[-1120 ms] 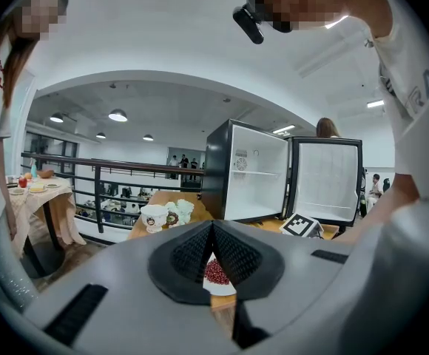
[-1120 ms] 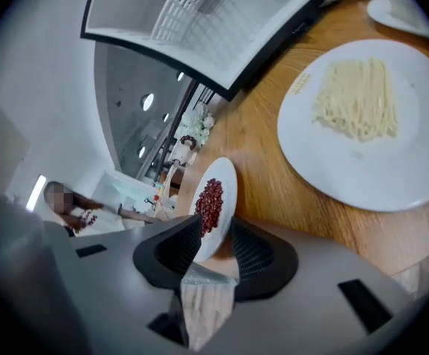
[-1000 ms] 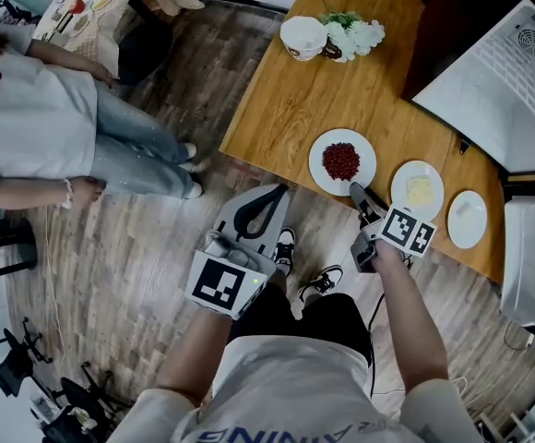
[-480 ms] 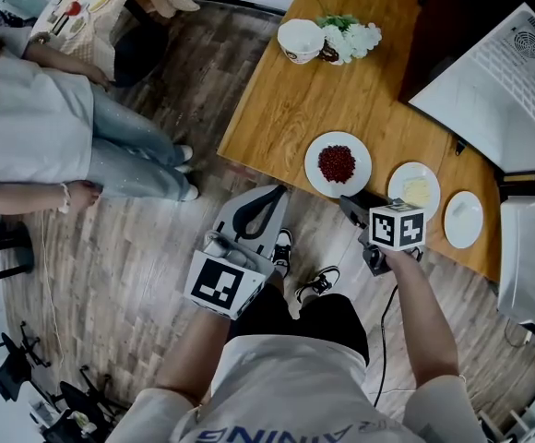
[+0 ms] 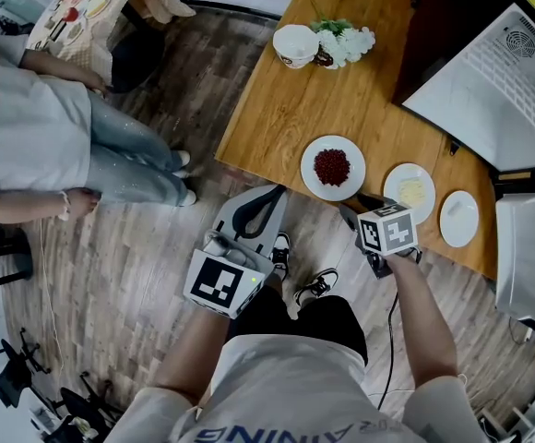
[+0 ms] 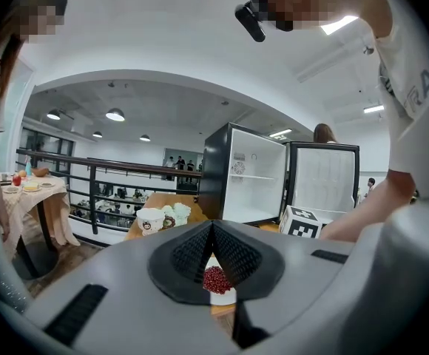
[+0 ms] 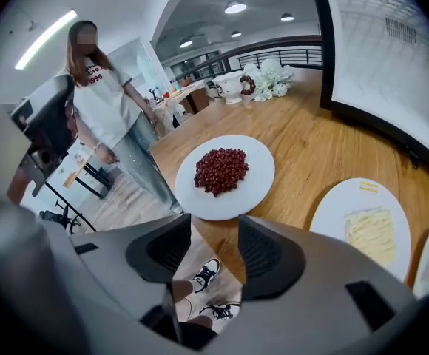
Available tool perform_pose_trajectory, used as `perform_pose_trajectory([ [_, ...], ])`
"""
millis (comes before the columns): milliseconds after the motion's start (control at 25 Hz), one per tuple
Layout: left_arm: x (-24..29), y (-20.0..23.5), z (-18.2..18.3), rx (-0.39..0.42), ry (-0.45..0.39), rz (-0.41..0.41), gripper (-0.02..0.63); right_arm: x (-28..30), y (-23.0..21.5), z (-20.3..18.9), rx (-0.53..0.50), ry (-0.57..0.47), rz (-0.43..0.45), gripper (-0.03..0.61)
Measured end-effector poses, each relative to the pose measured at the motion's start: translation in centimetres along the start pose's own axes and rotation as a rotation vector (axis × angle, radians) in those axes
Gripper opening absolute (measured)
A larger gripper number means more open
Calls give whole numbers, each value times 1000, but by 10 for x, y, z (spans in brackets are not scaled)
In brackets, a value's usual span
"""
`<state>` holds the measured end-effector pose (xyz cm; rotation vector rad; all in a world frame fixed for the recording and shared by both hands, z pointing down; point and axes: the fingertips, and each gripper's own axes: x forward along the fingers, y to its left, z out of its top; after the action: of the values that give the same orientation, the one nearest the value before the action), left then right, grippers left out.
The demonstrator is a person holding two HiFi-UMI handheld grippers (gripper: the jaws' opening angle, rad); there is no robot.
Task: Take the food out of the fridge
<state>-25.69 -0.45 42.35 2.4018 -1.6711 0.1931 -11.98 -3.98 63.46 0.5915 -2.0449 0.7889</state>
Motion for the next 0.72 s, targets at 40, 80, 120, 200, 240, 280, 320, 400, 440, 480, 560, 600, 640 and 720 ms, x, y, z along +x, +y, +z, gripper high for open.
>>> perform_pose_trajectory([
  [40,1,-1,2,2,-5,-3,6,-4,0,3,6,-18,0,210],
  [80,2,-2,4,4,-8,-6,6,-9,-1,8,15,-44,-5,204],
  [120,2,-3,5,6,-8,-10,6,-15,-2,13,23,-77,-18,163],
  [200,3,-5,9,11,-11,-21,6,-30,-5,25,36,-154,-48,44],
  [240,3,-6,13,16,-16,-27,6,-38,-4,31,40,-191,-54,40],
  [280,3,-8,17,21,-20,-34,6,-47,-2,36,44,-226,-55,38],
  [320,3,-9,21,26,-25,-40,6,-56,0,41,48,-261,-56,34],
  [400,3,-14,30,36,-34,-53,6,-78,3,50,52,-336,-70,31],
  [440,3,-17,34,40,-38,-60,6,-90,4,55,49,-375,-81,29],
  [480,3,-20,39,44,-42,-68,6,-102,5,59,45,-417,-94,28],
  [560,6,-28,49,56,-52,-90,6,-127,7,67,31,-494,-121,28],
  [600,8,-33,55,63,-57,-103,6,-138,7,69,24,-527,-136,27],
  [640,11,-38,59,69,-60,-116,6,-150,7,71,18,-558,-151,26],
  [720,15,-47,68,79,-61,-143,6,-174,8,75,12,-621,-181,25],
])
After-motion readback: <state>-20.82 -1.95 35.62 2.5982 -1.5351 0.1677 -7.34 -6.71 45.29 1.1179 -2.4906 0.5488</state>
